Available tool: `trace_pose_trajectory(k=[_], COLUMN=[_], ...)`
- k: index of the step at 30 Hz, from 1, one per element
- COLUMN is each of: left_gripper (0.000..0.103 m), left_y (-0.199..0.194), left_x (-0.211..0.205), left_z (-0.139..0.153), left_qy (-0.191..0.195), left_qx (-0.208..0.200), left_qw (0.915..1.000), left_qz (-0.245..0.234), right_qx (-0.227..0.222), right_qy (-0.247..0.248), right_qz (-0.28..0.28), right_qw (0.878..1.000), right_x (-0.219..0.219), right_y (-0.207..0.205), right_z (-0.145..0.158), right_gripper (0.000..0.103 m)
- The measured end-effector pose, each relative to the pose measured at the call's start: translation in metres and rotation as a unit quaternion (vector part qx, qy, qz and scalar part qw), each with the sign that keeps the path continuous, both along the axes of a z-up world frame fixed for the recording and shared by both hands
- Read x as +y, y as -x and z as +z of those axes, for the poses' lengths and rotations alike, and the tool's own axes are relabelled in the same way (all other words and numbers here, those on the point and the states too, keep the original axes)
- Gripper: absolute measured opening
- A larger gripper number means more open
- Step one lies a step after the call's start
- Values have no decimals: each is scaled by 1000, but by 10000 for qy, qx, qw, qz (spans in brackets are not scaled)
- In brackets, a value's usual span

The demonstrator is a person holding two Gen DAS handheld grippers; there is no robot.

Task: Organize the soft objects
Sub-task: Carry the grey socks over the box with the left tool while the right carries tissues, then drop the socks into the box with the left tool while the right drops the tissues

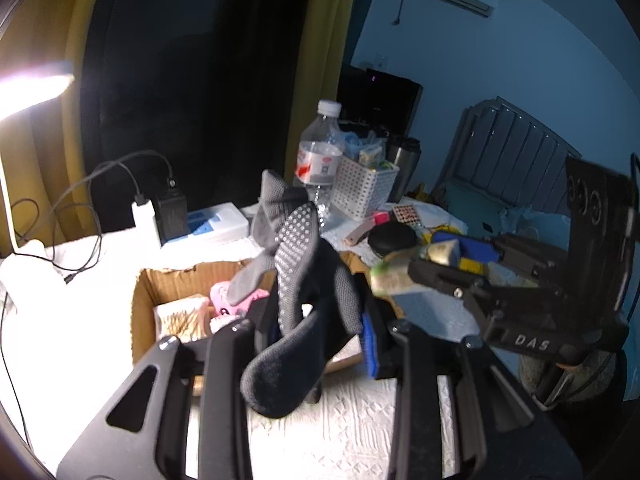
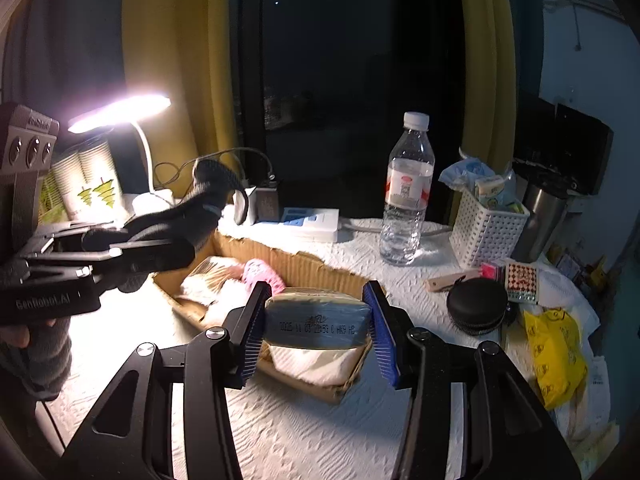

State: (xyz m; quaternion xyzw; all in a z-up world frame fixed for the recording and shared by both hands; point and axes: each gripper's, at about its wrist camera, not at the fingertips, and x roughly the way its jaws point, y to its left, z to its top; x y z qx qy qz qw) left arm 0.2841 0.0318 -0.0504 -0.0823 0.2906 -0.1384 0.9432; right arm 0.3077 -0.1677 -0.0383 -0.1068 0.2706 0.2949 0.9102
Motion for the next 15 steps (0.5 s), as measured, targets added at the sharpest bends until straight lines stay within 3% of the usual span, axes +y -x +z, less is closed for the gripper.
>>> trace_pose_trajectory(k=[12,14,15], left_gripper=[32,33,33], left_y=[-43,-52,-56], left_x=[-10,-14,-16], left_z=[-28,-36,-41], left_qy=[-42,-75,-88], left_qx=[433,561,633], left_qw=[9990,9983,9979], left_qz=[-60,-105,-115], right_qx=[192,426,636], right_qy=[-276,-258,-144], right_qz=[-50,81,116], right_qw=[9994,9987,9978], right_x=[4,7,10], right_y=[-50,-62,-69], right_z=[-22,-33,-41], right_gripper=[50,54,61])
